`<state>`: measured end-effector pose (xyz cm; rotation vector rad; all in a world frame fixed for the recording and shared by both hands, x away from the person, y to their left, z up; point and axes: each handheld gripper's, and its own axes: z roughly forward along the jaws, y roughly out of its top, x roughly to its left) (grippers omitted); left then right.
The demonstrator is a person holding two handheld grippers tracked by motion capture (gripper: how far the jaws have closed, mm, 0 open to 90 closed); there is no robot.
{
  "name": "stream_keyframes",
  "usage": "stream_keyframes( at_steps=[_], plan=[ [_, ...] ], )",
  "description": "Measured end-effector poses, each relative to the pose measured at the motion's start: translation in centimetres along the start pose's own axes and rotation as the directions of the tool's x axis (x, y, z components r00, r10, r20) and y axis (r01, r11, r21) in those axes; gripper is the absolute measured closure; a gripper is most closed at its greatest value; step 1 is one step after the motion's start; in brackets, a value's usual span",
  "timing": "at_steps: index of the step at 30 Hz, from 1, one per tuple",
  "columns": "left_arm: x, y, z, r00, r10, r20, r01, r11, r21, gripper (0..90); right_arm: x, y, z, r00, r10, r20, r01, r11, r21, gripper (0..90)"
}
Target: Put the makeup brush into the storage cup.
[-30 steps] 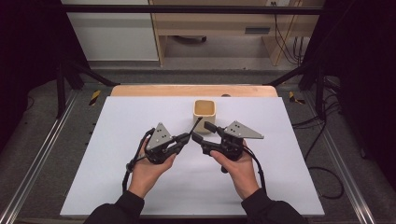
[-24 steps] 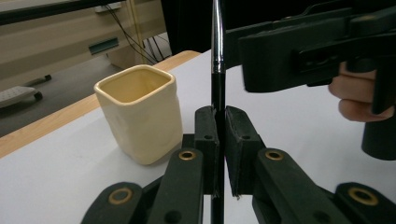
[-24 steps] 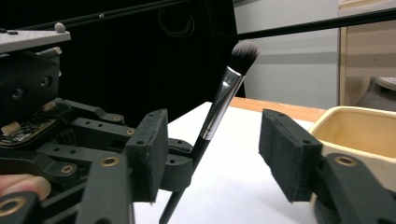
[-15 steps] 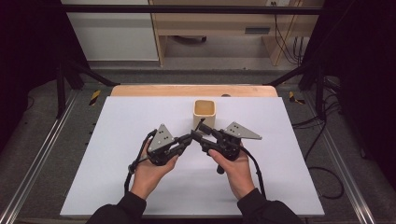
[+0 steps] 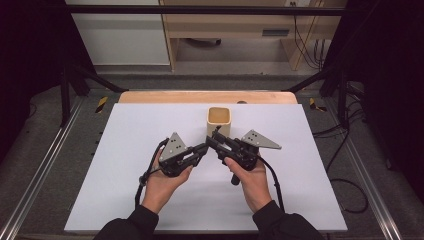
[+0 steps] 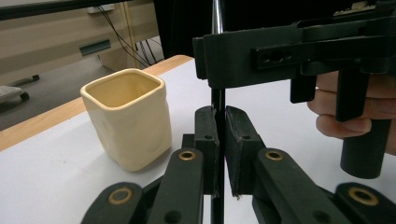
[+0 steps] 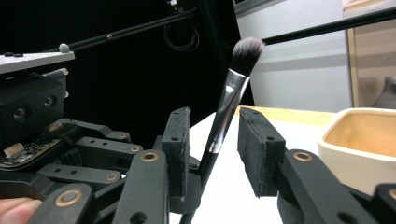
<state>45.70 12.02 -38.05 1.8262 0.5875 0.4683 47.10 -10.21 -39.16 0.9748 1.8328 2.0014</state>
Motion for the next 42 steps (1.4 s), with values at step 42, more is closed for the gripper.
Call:
stream_keyframes(
  at_steps=[42],
  plan=[
    [-0.29,0.10,0.32,0.9998,-0.011,0.017,0.011,0.9999,0.000,82.7,-0.23,-0.37,-0.33,0.9985,0.026,-0.048,-0.027,1.000,-0.011,83.4]
  ],
)
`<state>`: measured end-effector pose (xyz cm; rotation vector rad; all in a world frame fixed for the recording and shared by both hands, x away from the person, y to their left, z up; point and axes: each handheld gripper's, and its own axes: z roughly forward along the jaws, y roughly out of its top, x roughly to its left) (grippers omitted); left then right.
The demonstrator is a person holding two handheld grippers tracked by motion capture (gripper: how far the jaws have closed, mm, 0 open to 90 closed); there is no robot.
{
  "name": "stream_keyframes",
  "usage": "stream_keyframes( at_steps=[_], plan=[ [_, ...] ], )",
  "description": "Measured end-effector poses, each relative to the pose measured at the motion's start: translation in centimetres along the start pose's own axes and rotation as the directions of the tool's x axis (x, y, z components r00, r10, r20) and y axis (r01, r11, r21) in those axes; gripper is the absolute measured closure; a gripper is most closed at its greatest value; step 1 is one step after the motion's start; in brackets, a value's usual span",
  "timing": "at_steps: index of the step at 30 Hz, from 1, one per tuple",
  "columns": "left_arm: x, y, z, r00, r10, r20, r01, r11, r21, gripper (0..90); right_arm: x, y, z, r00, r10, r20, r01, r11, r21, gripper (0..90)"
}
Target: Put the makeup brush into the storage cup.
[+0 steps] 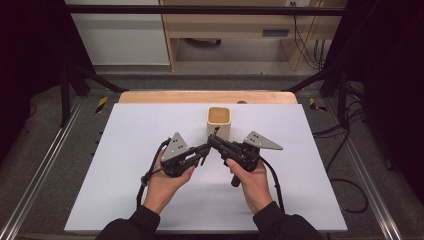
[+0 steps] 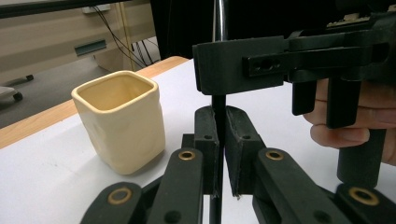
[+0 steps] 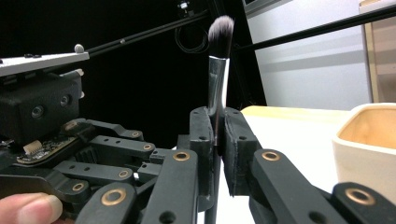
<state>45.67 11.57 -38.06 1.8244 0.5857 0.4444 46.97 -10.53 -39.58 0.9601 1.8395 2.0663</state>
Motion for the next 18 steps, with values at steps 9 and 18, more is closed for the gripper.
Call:
stream_keyframes(
  at_steps=[9,18],
  plan=[
    [-0.1,-0.6,-0.2,0.9995,0.019,-0.027,-0.019,0.9998,-0.004,65.4,-0.4,0.2,-0.3,0.9974,-0.059,0.043,0.058,0.998,0.022,83.4],
    [0.9,-2.2,-1.2,0.9986,-0.007,-0.053,0.008,0.9997,0.023,49.8,-0.8,0.4,-0.7,0.9930,-0.094,0.073,0.091,0.995,0.038,83.4]
  ],
)
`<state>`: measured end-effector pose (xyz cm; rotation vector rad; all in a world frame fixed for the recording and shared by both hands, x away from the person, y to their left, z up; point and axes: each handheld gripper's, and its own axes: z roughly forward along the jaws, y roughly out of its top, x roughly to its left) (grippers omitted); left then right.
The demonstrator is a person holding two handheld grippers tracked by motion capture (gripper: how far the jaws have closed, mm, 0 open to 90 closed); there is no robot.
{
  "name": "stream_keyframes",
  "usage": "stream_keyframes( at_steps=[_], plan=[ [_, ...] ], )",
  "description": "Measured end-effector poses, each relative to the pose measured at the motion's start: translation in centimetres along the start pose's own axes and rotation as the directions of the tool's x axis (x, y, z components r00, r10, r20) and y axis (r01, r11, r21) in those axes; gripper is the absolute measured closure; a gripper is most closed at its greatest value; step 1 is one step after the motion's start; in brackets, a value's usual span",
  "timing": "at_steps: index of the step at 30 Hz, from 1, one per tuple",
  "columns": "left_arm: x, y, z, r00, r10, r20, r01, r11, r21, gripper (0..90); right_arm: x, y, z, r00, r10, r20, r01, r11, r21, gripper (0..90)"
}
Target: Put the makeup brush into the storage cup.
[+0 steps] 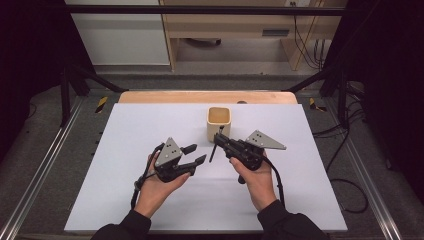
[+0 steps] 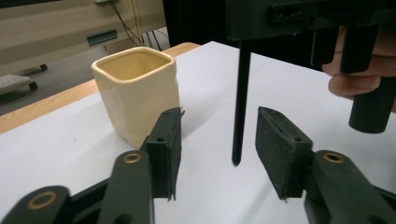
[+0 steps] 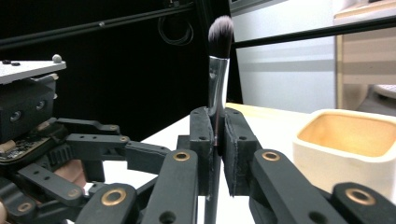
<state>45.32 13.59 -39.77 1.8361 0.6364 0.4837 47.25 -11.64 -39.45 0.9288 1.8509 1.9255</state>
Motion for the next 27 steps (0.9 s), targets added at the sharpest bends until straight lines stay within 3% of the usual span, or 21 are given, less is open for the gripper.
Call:
stream_keyframes(
  at_steps=[2,13,16,18,21,27],
  plan=[
    [0.2,-0.3,-0.3,0.9999,-0.011,-0.006,0.011,0.9999,-0.002,46.4,-0.1,0.1,-0.1,0.9997,-0.025,0.006,0.025,1.000,0.001,83.4],
    [1.1,-1.9,-1.0,0.9992,-0.022,-0.033,0.023,0.9997,0.013,32.3,-0.4,0.4,-0.4,0.9977,-0.059,0.032,0.059,0.998,0.019,83.4],
    [1.5,-2.2,-1.3,0.9973,-0.044,-0.059,0.044,0.9990,0.010,29.0,-0.5,0.5,-0.5,0.9973,-0.065,0.035,0.064,0.998,0.021,83.4],
    [1.7,-2.5,-1.7,0.9948,-0.070,-0.073,0.069,0.9975,-0.010,21.5,-0.5,0.7,-0.7,0.9964,-0.076,0.039,0.075,0.997,0.023,83.4],
    [1.9,-2.7,-1.9,0.9951,-0.047,-0.087,0.046,0.9989,-0.004,20.1,-0.6,0.9,-0.8,0.9949,-0.090,0.046,0.089,0.996,0.029,83.4],
    [2.3,-3.3,-2.4,0.9926,-0.039,-0.115,0.037,0.9992,-0.013,14.6,-0.7,1.4,-1.1,0.9924,-0.110,0.055,0.108,0.993,0.037,83.4]
  ],
)
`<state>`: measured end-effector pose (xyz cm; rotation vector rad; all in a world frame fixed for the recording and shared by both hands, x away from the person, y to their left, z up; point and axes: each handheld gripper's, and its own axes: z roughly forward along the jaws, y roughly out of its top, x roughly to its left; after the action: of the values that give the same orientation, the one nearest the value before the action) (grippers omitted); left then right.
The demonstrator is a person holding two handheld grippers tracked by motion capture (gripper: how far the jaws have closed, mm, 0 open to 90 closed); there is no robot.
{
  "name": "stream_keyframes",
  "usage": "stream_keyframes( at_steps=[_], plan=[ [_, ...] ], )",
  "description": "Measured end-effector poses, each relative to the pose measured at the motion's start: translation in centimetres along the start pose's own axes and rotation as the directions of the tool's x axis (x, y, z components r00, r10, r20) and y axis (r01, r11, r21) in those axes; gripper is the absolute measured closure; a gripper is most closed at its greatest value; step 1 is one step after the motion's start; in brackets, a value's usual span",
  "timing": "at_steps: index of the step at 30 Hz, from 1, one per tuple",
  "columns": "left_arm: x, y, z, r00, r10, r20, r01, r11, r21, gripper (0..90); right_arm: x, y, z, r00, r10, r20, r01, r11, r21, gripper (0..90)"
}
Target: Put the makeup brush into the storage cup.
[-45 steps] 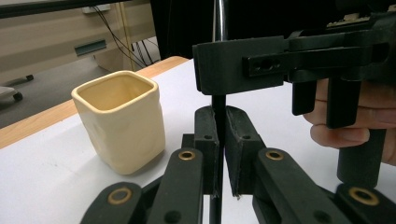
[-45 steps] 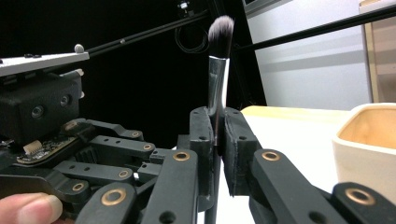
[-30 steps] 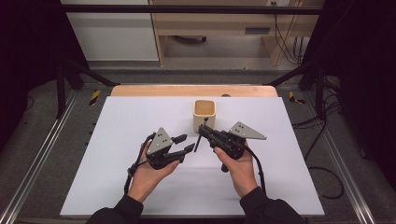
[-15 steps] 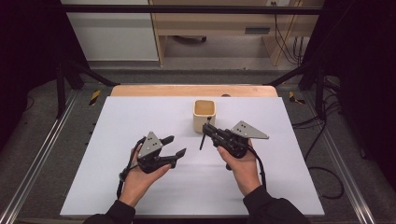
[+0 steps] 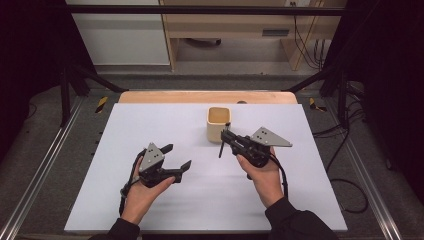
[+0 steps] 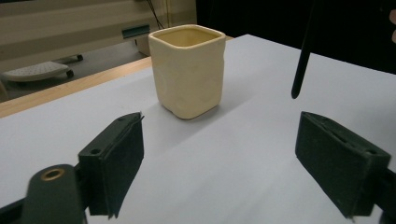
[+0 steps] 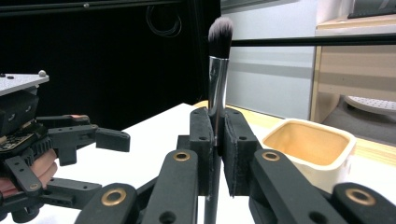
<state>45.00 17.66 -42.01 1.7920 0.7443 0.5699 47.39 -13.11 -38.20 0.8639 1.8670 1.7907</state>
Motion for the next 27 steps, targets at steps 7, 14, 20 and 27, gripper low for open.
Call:
stream_keyframes(
  at_steps=[7,14,20,27],
  plan=[
    [0.9,-1.8,-1.0,0.9960,0.063,-0.063,-0.067,0.9954,-0.069,9.7,-0.4,0.8,-0.3,0.9992,-0.037,0.015,0.036,0.999,0.013,83.4],
    [1.8,-2.6,-2.4,0.9935,0.084,-0.077,-0.093,0.9872,-0.129,6.2,-0.8,1.3,-0.2,0.9984,-0.041,0.039,0.040,0.999,0.015,83.4],
    [2.6,-3.5,-3.4,0.9960,0.059,-0.067,-0.071,0.9793,-0.190,4.2,-1.1,2.4,0.6,0.9960,-0.057,0.069,0.055,0.998,0.020,83.4],
    [3.5,-4.2,-4.4,0.9976,0.013,-0.067,-0.028,0.9717,-0.234,4.1,-1.8,2.7,1.6,0.9935,-0.054,0.101,0.050,0.998,0.046,83.4]
  ],
)
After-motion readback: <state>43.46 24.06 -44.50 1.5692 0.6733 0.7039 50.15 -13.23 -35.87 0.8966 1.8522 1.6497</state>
